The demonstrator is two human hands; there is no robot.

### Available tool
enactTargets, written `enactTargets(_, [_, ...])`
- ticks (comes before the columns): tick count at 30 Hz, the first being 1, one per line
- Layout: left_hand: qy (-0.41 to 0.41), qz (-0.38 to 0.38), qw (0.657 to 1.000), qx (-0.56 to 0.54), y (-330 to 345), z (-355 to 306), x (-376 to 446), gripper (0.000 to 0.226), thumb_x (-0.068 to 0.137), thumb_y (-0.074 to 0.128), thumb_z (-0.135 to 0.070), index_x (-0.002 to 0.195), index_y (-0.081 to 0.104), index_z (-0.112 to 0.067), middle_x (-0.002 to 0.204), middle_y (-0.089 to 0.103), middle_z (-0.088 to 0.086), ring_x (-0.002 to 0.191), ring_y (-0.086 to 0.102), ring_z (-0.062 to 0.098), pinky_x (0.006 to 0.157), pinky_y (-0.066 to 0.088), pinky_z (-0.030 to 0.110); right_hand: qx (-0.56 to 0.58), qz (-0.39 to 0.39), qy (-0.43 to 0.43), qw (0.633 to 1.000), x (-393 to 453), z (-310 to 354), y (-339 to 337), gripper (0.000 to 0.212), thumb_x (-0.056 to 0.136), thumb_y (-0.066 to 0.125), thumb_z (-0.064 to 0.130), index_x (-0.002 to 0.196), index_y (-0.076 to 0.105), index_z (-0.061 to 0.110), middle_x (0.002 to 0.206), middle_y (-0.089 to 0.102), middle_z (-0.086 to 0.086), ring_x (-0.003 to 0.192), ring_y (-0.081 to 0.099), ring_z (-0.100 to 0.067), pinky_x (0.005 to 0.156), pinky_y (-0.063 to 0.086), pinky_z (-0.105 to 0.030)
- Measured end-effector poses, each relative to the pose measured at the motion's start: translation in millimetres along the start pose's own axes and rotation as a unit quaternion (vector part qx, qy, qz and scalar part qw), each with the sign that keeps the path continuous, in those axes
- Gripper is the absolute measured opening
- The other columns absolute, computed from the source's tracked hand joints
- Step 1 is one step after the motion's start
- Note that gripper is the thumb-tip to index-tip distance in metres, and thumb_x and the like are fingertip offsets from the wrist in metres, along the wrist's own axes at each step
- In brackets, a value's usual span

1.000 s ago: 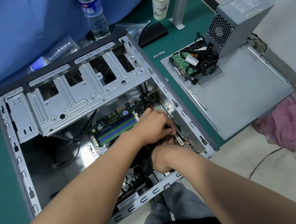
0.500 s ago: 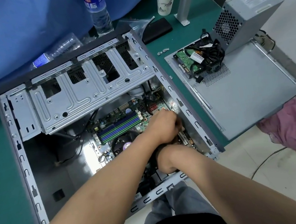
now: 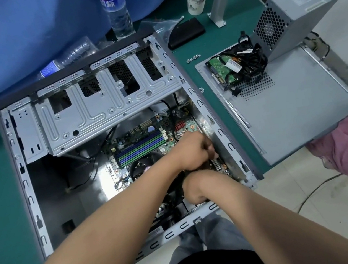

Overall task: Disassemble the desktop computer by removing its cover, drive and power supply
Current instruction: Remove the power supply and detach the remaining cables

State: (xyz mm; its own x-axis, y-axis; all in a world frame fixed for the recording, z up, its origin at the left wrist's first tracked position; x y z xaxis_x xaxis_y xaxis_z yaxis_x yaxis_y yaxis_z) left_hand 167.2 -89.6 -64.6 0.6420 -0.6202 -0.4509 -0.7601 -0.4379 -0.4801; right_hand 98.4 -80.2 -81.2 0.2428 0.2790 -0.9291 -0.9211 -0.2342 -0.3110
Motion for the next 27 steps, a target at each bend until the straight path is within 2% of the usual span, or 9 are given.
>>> enactTargets(4, [-0.001, 0.008, 1.0, -0.002, 5.4, -0.8, -3.2, 0.009, 0.084, 0.067, -0.005, 0.078, 0.073, -0.004, 0.091, 0.075, 0.005, 0.083, 0.063, 0.004, 0.076, 0.041, 0.012, 0.011, 0.0, 0.009, 1.0, -0.4, -1.1, 1.1, 0.028, 0.086, 0.039, -0.006, 0.06, 0.039, 0.005, 0.066, 0.04, -0.011, 0.055, 0.038, -0.022, 0.068, 0.039, -0.032])
enactTargets(12, [-0.046, -0.013, 0.998, -0.038, -0.6, 4.2, -4.4, 0.014, 0.087, 0.065, -0.007, 0.073, 0.07, -0.004, 0.083, 0.071, 0.0, 0.09, 0.067, 0.014, 0.092, 0.05, 0.031, 0.024, -0.002, 0.028, 0.999, 2.5, -3.7, 1.0, 0.026, 0.086, 0.039, -0.006, 0.061, 0.04, 0.004, 0.069, 0.043, -0.012, 0.057, 0.041, -0.022, 0.066, 0.04, -0.032])
enactTargets(15, [-0.028, -0.008, 0.994, -0.101, -20.6, -4.4, -13.6, 0.012, 0.085, 0.069, -0.02, 0.078, 0.072, -0.012, 0.079, 0.069, -0.003, 0.077, 0.063, 0.008, 0.086, 0.05, 0.03, -0.001, 0.016, 0.062, 0.998, 0.1, -6.1, 2.8, 0.019, 0.088, 0.038, -0.005, 0.099, 0.053, -0.006, 0.114, 0.045, -0.033, 0.102, 0.051, -0.04, 0.092, 0.04, -0.048])
enactTargets(16, [-0.028, -0.02, 0.993, -0.113, -34.3, -3.4, -14.5, 0.013, 0.085, 0.068, -0.023, 0.077, 0.071, -0.014, 0.074, 0.068, -0.004, 0.067, 0.06, 0.003, 0.078, 0.05, 0.027, -0.04, 0.028, 0.086, 0.995, -0.1, -7.0, 3.6, 0.042, 0.089, 0.036, -0.004, 0.131, 0.039, -0.009, 0.136, 0.024, -0.043, 0.127, 0.031, -0.051, 0.104, 0.026, -0.059])
enactTargets(18, [-0.031, -0.027, 0.998, -0.043, -51.6, 0.9, -18.4, 0.019, 0.087, 0.068, -0.023, 0.079, 0.071, -0.007, 0.069, 0.066, 0.002, 0.052, 0.05, 0.001, 0.063, 0.045, 0.023, -0.066, 0.024, 0.118, 0.99, -2.0, -6.1, 5.4, 0.065, 0.091, 0.033, -0.002, 0.144, -0.003, -0.01, 0.145, -0.012, -0.043, 0.132, -0.009, -0.06, 0.105, 0.003, -0.067])
enactTargets(21, [-0.047, -0.036, 0.998, 0.016, -44.4, 12.4, -22.7, 0.019, 0.087, 0.068, -0.02, 0.085, 0.072, -0.002, 0.088, 0.074, 0.007, 0.071, 0.062, 0.012, 0.078, 0.05, 0.025, -0.025, -0.002, 0.125, 0.992, 1.3, -7.6, 2.9, 0.062, 0.089, 0.032, -0.004, 0.143, 0.003, -0.013, 0.147, -0.006, -0.042, 0.127, -0.013, -0.066, 0.104, 0.0, -0.071])
enactTargets(23, [-0.046, -0.067, 0.997, 0.004, -35.5, 19.7, -28.6, 0.014, 0.087, 0.069, -0.017, 0.085, 0.074, -0.004, 0.092, 0.074, 0.001, 0.074, 0.061, 0.001, 0.077, 0.046, 0.014, -0.002, 0.002, 0.127, 0.992, 2.7, -7.2, 4.0, 0.059, 0.088, 0.032, -0.007, 0.142, 0.01, -0.014, 0.146, -0.003, -0.042, 0.125, -0.013, -0.068, 0.103, -0.001, -0.073])
enactTargets(25, [-0.045, -0.116, 0.992, -0.005, -37.0, 28.7, -33.8, 0.01, 0.087, 0.068, -0.016, 0.084, 0.074, -0.009, 0.09, 0.073, -0.003, 0.074, 0.058, -0.004, 0.072, 0.043, 0.007, 0.0, -0.002, 0.151, 0.989, 2.3, -9.7, 5.0, 0.062, 0.088, 0.03, -0.008, 0.142, 0.0, -0.015, 0.143, -0.013, -0.046, 0.127, -0.017, -0.065, 0.106, -0.003, -0.069])
enactTargets(27, [-0.043, -0.152, 0.987, 0.008, -39.2, 35.7, -41.0, 0.008, 0.087, 0.068, -0.017, 0.085, 0.075, -0.014, 0.091, 0.073, -0.004, 0.083, 0.062, 0.005, 0.08, 0.044, 0.017, 0.01, -0.014, 0.16, 0.987, -1.0, -10.7, 3.9, 0.064, 0.09, 0.029, -0.007, 0.14, -0.011, -0.016, 0.14, -0.019, -0.046, 0.13, -0.017, -0.061, 0.11, -0.002, -0.064])
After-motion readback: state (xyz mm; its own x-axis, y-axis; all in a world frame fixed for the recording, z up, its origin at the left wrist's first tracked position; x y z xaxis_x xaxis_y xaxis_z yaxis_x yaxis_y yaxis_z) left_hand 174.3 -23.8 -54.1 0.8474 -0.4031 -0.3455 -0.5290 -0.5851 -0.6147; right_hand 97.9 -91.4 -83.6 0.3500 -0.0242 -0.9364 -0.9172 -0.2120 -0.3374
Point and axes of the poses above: each hand's wrist, its own x-axis towards the middle knuckle, its own y-axis out of the palm, z = x × y, the point moved 6 cm from there along x, towards the middle knuckle
